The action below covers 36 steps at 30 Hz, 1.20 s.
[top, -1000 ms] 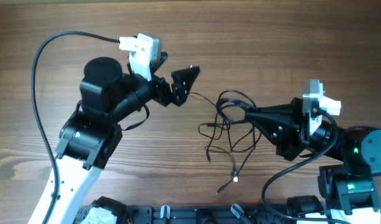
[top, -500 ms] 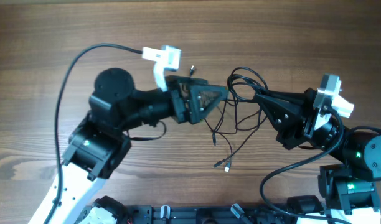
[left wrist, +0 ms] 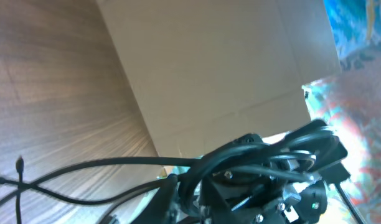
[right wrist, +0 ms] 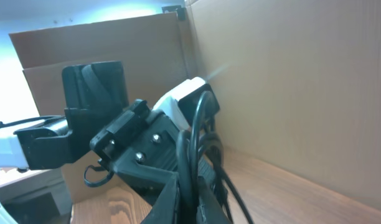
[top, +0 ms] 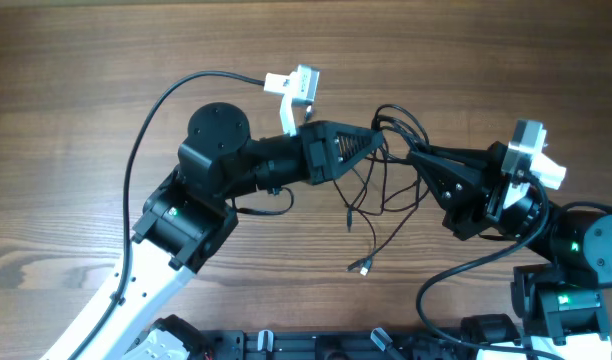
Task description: Untangle cables
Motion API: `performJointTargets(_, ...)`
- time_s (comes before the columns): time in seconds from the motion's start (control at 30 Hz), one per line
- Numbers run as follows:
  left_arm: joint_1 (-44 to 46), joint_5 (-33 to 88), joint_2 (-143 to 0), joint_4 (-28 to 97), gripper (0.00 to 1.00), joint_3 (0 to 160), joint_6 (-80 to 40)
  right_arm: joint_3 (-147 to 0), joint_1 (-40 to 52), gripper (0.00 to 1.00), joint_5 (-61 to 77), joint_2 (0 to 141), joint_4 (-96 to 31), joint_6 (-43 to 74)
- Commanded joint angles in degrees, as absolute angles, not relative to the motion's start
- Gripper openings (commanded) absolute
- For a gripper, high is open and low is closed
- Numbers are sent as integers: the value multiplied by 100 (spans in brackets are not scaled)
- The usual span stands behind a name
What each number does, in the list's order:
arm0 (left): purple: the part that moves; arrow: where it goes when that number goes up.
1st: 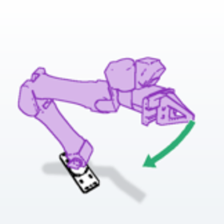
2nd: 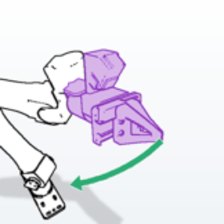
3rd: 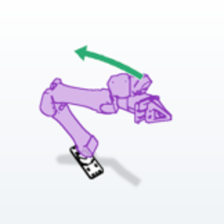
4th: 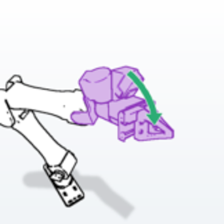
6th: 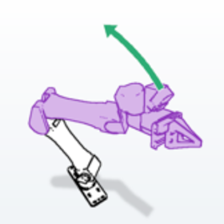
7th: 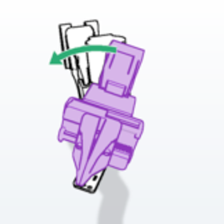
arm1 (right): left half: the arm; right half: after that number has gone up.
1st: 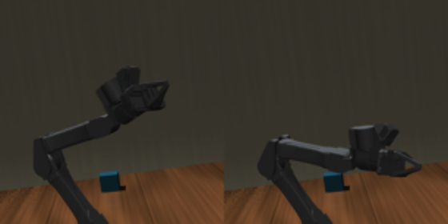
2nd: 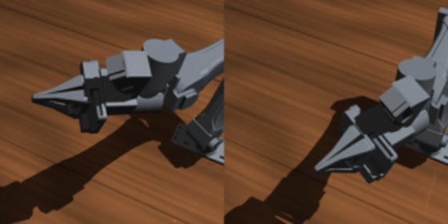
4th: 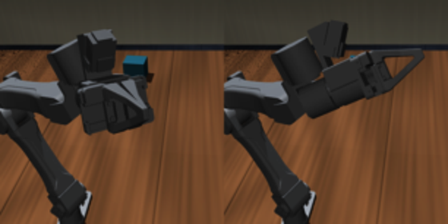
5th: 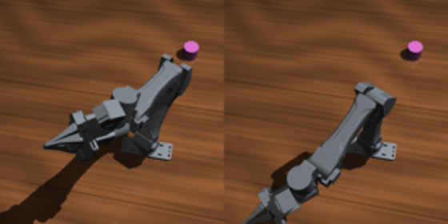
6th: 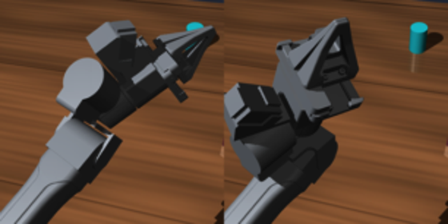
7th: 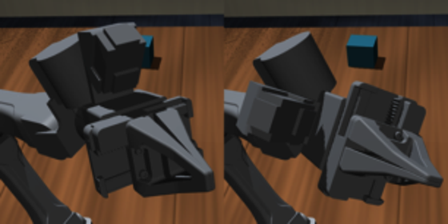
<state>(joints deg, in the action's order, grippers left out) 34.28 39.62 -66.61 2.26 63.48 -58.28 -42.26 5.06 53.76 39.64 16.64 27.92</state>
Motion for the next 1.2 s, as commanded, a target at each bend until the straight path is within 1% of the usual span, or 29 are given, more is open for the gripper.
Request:
performJointTargets(0.0, 3457, 3935, -6698, 187, 8, 6399, -5900, -4303, 486, 4, 5452, 3929, 1645, 2703)
performJointTargets(0.1, 3632, 3822, -6713, 163, 9, 6399, -5898, -4303, 486, 4, 5452, 3929, 1645, 2703)
performJointTargets(0.17, 3743, 3680, -6731, 150, 14, 6399, -5898, -4300, 486, 5, 5461, 3929, 1645, 2707)
performJointTargets(0.23, 3859, 3610, -6757, 69, 20, 6399, -5898, -4303, 486, 5, 5540, 3929, 1645, 2703)
performJointTargets(0.27, 3879, 3590, -6757, 54, 20, 6399, -5898, -4300, 486, 4, 5540, 3929, 1647, 2703)
performJointTargets(0.3, 3879, 3590, -6757, 54, 19, 6399, -5898, -4303, 486, 4, 5540, 3929, 1645, 2705)
performJointTargets(0.37, 3879, 3590, -6757, 5, 5, 6399, -5898, -4300, 486, 4, 5559, 3929, 1643, 2707)
performJointTargets(0.4, 3879, 3590, -6757, -32, 4, 6399, -5898, -4303, 486, 4, 5559, 3929, 1643, 2711)
performJointTargets(0.47, 3876, 3472, -6757, -67, 4, 6399, -5863, -4303, 486, 4, 5557, 3929, 1634, 2718)
performJointTargets(0.6, 3826, 2987, -6748, 27, 4, 6399, -5238, -4303, 486, 5, 5529, 3929, 1498, 2707)
performJointTargets(0.67, 3647, 2740, -6748, 294, 4, 6399, -4982, -4303, 486, 5, 5443, 3929, 1494, 2714)
performJointTargets(0.7, 3514, 2685, -6744, 475, 4, 6399, -4965, -4303, 486, 7, 5319, 3927, 1468, 2714)
performJointTargets(0.8, 3203, 2692, -6705, 558, 4, 6399, -4810, -4303, 486, 26, 5231, 3927, 1382, 2716)
performJointTargets(0.83, 3131, 2683, -6650, 539, 4, 6399, -4615, -4303, 486, 38, 5234, 3927, 1330, 2711)
performJointTargets(0.87, 3074, 2624, -6593, 543, 4, 6399, -4458, -4303, 486, 53, 5231, 3927, 1278, 2696)
performJointTargets(0.9, 3011, 2534, -6484, 545, 4, 6399, -4051, -4303, 486, 66, 5229, 3929, 1278, 2696)
performJointTargets(0.93, 3009, 2530, -6438, 545, 4, 6399, -3732, -4303, 486, 73, 5186, 3927, 1278, 2694)
performJointTargets(1.0, 3011, 2477, -6346, 735, 4, 6399, -2832, -4303, 486, 79, 4987, 3929, 1271, 2582)
performJointTargets(1.07, 3011, 2449, -6337, 1081, 4, 6399, -2099, -4303, 486, 81, 4536, 3929, 910, 2010)
performJointTargets(1.17, 3015, 2093, -6337, 1450, 4, 6401, -1684, -4318, 486, 81, 4156, 3927, 169, 1044)
